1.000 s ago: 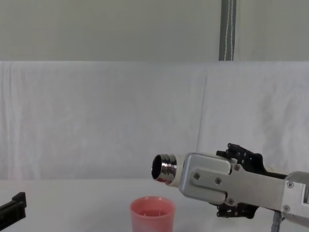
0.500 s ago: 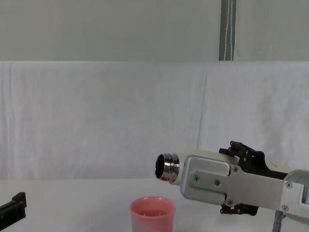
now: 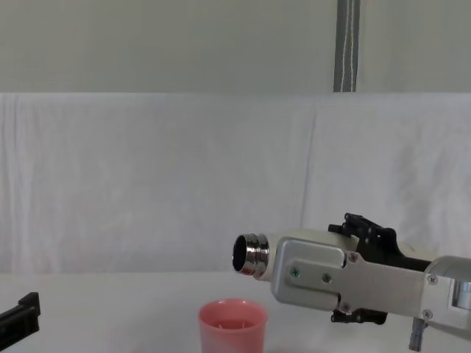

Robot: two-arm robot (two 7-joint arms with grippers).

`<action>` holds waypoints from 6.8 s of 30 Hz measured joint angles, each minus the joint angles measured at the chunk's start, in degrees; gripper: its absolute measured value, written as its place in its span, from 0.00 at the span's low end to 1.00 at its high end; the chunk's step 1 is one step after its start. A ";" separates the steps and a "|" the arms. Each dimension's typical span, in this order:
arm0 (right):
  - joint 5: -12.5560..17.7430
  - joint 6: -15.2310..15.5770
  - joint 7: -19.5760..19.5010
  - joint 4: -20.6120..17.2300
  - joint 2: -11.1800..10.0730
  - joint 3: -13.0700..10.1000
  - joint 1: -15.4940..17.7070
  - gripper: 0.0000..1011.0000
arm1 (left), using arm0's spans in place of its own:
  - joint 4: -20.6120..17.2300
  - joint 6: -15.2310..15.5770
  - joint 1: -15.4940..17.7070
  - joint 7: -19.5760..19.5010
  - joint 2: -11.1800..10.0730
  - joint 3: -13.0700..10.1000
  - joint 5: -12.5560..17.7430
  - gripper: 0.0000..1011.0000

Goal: Grasp the thermos with one hand and pour water into the cup lid.

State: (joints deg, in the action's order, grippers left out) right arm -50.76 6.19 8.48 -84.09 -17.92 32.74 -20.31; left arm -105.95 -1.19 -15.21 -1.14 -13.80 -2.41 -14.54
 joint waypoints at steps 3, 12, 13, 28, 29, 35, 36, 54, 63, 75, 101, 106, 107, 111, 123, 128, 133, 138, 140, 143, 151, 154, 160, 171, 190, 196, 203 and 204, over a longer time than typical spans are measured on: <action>-0.21 -0.07 -0.01 0.19 -0.08 0.17 -0.24 0.94 | 0.00 0.00 0.00 0.00 0.00 0.00 0.00 0.99; -1.15 -0.06 -0.52 0.38 -0.41 0.66 -0.51 0.94 | 0.00 0.00 0.00 0.00 0.00 0.00 0.00 0.99; -1.28 -0.07 -0.59 0.43 -0.48 0.72 -0.51 0.94 | 0.00 0.00 0.00 0.00 0.00 0.00 0.00 0.99; -2.94 0.08 -1.92 0.24 -0.76 1.34 -0.34 0.94 | 0.00 0.00 0.00 0.00 0.00 0.00 0.00 0.99; -3.10 0.11 -1.95 0.13 -0.82 1.39 -0.28 0.94 | 0.00 0.00 0.00 0.00 0.00 0.00 0.00 0.99; -3.71 0.32 -2.03 -0.27 -1.16 1.57 -0.07 0.94 | 0.00 0.00 0.00 0.00 0.00 0.00 0.00 0.99; -3.88 0.36 -2.04 -0.42 -1.28 1.61 0.01 0.94 | 0.00 0.00 0.00 0.00 0.00 0.00 0.00 0.99; -6.29 1.45 -1.47 -1.67 -2.23 2.26 0.27 0.94 | 0.00 0.00 0.00 0.00 0.00 0.00 0.00 0.99; -7.30 2.23 -1.28 -2.26 -2.42 2.30 0.42 0.94 | 0.00 0.00 0.00 0.00 0.00 0.00 0.00 0.99; -8.10 2.60 -1.06 -2.54 -2.62 2.35 0.44 0.94 | 0.00 0.00 0.00 0.00 0.00 0.00 0.00 0.99; -9.25 3.41 -0.94 -3.23 -2.85 2.40 0.96 0.94 | 0.00 0.00 0.00 0.00 0.00 0.00 0.00 0.99; -9.41 3.52 -0.85 -3.45 -2.95 2.31 1.05 0.94 | 0.00 0.00 0.00 0.00 0.00 0.00 0.00 0.99; -9.43 3.52 -0.83 -3.45 -2.95 2.30 1.05 0.94 | 0.00 0.00 0.00 0.00 0.00 0.00 0.00 0.99; -9.48 3.53 -0.69 -3.45 -2.95 2.26 0.98 0.94 | 0.00 0.00 0.00 0.00 0.00 0.00 0.00 0.99; -9.86 3.51 -0.15 -3.79 -3.21 2.31 0.51 0.94 | 0.00 0.00 0.00 0.00 0.00 0.00 0.00 0.99; -9.91 3.49 -0.05 -3.91 -3.22 2.39 0.36 0.94 | 0.00 0.00 0.00 0.00 0.00 0.00 0.00 0.99; -10.07 3.48 0.02 -3.95 -3.27 2.52 0.24 0.94 | 0.00 0.00 0.00 0.00 0.00 0.00 0.00 0.99; -10.22 3.47 0.06 -4.08 -3.31 2.64 0.17 0.94 | 0.00 0.00 0.00 0.00 0.00 0.00 -0.01 0.99; -10.29 3.47 0.06 -4.14 -3.33 2.67 0.16 0.94 | 0.00 0.00 0.00 0.00 0.00 0.00 0.00 0.99; -10.41 3.51 0.07 -4.23 -3.33 2.73 0.16 0.94 | 0.00 0.00 0.00 0.00 0.00 0.00 0.00 0.99; -10.55 3.56 0.33 -4.32 -3.32 2.91 0.10 0.94 | 0.00 0.00 0.00 0.00 0.00 0.00 0.00 0.99; -10.60 3.60 0.38 -4.39 -3.33 2.96 0.05 0.94 | 0.00 0.00 0.00 0.00 0.00 0.00 0.00 0.99; -10.73 3.67 0.65 -4.43 -3.35 3.09 -0.04 0.94 | 0.00 0.00 0.00 0.00 0.00 0.00 0.00 0.99; -10.77 3.76 0.79 -4.31 -3.36 3.16 -0.17 0.94 | 0.00 0.00 0.00 0.00 0.00 0.00 0.00 0.99; -1.59 0.32 -0.86 -4.36 -1.06 -0.61 2.14 0.94 | 0.00 0.00 0.00 0.00 0.00 0.00 0.00 0.99; 0.70 -0.48 -0.69 -5.02 -0.75 -1.51 2.66 0.94 | 0.00 0.00 0.00 0.00 0.00 0.00 0.00 0.99; 2.89 -1.29 -0.40 -5.78 -0.53 -2.38 2.98 0.94 | 0.00 0.00 0.00 0.00 0.00 0.00 0.00 0.99; 3.12 -1.36 -0.28 -5.91 -0.53 -2.45 3.00 0.94 | 0.00 0.00 0.00 0.00 0.00 0.00 0.00 0.99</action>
State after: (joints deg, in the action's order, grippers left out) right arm -47.64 4.83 8.20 -90.00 -18.45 30.29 -17.31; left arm -105.95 -1.19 -15.21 -1.14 -13.81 -2.41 -14.54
